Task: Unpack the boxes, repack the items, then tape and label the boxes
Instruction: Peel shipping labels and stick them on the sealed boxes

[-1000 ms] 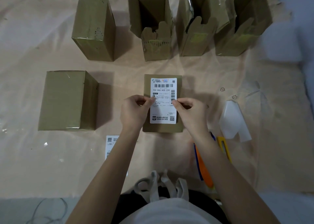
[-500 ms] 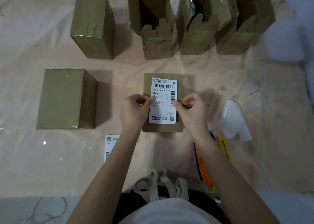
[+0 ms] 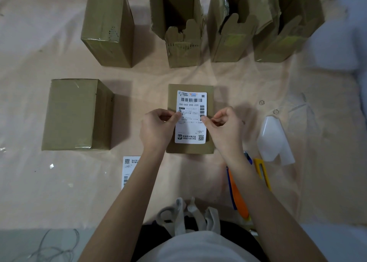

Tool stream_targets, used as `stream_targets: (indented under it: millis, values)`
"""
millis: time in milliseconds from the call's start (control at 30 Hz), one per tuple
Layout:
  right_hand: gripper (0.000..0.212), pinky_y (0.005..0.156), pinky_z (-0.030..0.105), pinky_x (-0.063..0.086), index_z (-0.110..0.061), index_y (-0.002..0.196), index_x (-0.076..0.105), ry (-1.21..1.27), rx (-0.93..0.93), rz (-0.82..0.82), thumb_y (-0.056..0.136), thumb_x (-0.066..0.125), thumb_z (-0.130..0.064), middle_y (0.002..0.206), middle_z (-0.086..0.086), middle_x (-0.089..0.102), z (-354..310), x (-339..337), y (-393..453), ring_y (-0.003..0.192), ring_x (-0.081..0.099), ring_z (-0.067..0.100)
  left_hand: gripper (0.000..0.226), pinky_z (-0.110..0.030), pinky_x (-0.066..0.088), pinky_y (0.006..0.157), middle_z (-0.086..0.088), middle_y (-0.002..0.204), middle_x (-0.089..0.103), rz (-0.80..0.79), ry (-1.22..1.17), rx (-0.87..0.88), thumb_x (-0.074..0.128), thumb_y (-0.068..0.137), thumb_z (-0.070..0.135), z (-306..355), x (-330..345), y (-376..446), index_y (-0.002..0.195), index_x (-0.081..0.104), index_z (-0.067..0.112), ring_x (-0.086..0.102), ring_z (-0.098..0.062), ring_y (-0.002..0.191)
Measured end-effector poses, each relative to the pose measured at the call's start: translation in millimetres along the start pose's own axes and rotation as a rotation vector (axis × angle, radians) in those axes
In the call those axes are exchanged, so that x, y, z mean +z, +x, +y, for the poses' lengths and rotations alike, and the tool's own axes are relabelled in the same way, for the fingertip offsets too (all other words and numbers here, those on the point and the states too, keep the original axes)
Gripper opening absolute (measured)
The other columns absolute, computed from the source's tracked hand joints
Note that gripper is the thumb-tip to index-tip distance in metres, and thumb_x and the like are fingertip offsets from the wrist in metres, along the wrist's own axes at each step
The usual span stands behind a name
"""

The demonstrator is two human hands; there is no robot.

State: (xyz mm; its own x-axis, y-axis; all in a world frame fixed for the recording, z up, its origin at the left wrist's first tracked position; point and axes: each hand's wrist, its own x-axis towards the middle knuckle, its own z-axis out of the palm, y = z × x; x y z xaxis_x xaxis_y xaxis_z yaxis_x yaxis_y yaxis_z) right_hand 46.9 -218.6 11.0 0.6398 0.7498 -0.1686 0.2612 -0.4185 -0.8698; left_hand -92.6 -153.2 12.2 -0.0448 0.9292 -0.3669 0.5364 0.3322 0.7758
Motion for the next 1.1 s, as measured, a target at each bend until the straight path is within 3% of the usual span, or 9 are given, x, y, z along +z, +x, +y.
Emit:
stream_targets:
  millis: [167, 333, 700, 933, 1100]
  values:
    - [0.035, 0.055, 0.017, 0.044, -0.024, 0.071, 0.045, -0.006, 0.014, -0.005, 0.077, 0.078, -0.017, 0.067, -0.007, 0.060, 0.6, 0.4, 1.5, 0.057, 0.055, -0.001, 0.020, -0.033, 0.050, 0.069, 0.014, 0.073, 0.067, 0.000, 0.018, -0.009, 0.073, 0.079, 0.036, 2.2, 0.5, -0.6, 0.062, 0.061, 0.032, 0.066, -0.014, 0.076]
    - [0.035, 0.054, 0.010, 0.042, -0.024, 0.071, 0.045, -0.002, 0.015, -0.016, 0.076, 0.079, -0.016, 0.066, -0.009, 0.059, 1.1, -0.3, 3.0, 0.055, 0.053, -0.008, 0.021, -0.033, 0.050, 0.068, 0.016, 0.072, 0.066, 0.002, 0.029, -0.007, 0.073, 0.078, 0.036, 2.5, 1.1, -0.4, 0.062, 0.061, 0.031, 0.066, -0.013, 0.075]
    - [0.035, 0.056, 0.011, 0.041, -0.024, 0.071, 0.044, -0.023, 0.013, -0.032, 0.077, 0.077, -0.015, 0.065, -0.010, 0.057, 1.7, -0.3, 4.2, 0.055, 0.052, -0.008, 0.020, -0.027, 0.045, 0.063, 0.014, 0.071, 0.066, 0.018, 0.066, 0.001, 0.073, 0.078, 0.036, 2.4, 3.3, -0.2, 0.064, 0.060, 0.031, 0.065, -0.011, 0.075]
    - [0.035, 0.057, 0.014, 0.040, -0.025, 0.071, 0.043, -0.094, -0.013, -0.075, 0.078, 0.076, -0.017, 0.067, -0.009, 0.056, -0.1, -1.3, 7.3, 0.060, 0.052, 0.001, 0.018, -0.027, 0.042, 0.062, 0.015, 0.069, 0.063, 0.025, 0.095, 0.026, 0.072, 0.079, 0.037, 1.1, 3.0, 1.0, 0.068, 0.060, 0.030, 0.064, -0.012, 0.076]
    - [0.026, 0.061, 0.029, 0.043, -0.017, 0.079, 0.048, -0.316, -0.069, -0.137, 0.080, 0.074, -0.023, 0.068, -0.007, 0.056, -5.4, -4.5, 12.7, 0.067, 0.055, 0.012, 0.021, -0.040, 0.049, 0.080, 0.018, 0.066, 0.054, 0.053, 0.189, 0.121, 0.070, 0.081, 0.036, 3.8, 3.7, -2.3, 0.084, 0.053, 0.023, 0.063, -0.018, 0.079]
